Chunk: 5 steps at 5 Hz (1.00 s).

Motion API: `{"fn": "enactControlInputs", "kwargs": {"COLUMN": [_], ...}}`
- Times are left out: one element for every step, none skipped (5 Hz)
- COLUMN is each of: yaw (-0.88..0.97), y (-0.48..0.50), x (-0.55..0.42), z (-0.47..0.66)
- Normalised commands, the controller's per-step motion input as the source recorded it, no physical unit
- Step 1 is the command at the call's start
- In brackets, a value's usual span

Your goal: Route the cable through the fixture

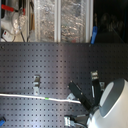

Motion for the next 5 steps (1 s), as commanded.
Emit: {"fn": "enactControlInputs", "kwargs": {"yaw": [0.00,-0.01,0.18,0.11,0.05], "y": [0.007,0.229,0.434,0.298,0.000], "x": [-0.008,0.051,-0.347,-0.383,0.000], "z": [0.00,0.07,0.24,0.23,0.00]}}
